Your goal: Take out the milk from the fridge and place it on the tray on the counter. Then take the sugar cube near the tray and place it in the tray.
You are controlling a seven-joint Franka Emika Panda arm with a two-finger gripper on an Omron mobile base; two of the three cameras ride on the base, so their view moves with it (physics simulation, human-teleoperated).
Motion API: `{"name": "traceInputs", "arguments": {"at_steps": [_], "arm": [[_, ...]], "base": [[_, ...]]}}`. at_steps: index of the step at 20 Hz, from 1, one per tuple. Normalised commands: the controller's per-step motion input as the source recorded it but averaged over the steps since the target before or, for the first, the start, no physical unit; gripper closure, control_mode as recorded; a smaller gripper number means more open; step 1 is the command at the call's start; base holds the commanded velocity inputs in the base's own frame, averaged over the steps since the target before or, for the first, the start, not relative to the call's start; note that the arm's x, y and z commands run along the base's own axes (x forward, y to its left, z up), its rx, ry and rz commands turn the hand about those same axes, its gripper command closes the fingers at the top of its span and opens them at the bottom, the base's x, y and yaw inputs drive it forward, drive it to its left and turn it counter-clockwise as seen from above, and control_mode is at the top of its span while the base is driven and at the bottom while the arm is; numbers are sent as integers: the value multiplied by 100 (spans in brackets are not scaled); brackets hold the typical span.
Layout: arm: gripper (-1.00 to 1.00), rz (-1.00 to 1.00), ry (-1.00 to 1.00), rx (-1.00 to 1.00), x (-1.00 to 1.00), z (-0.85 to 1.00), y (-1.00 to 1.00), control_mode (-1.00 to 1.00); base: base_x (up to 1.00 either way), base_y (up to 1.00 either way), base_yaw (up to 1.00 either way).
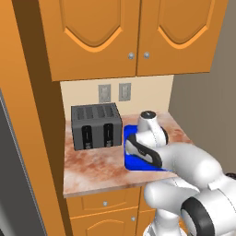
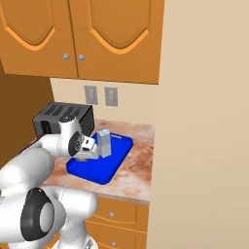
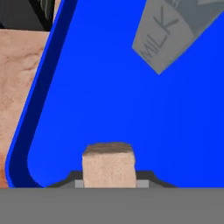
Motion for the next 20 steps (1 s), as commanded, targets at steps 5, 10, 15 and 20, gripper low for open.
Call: {"name": "traceInputs", "arguments": {"at_steps": [5, 10, 15, 20], "arm": [[100, 0, 4, 5, 13, -15, 0, -100], [100, 0, 0, 1, 0, -31, -2, -100], [100, 0, 0, 0, 1, -29, -5, -100], [100, 0, 0, 0, 3, -24, -10, -100]], "base": [[0, 0, 0], [0, 0, 0], [0, 0, 0], [0, 0, 0]]}}
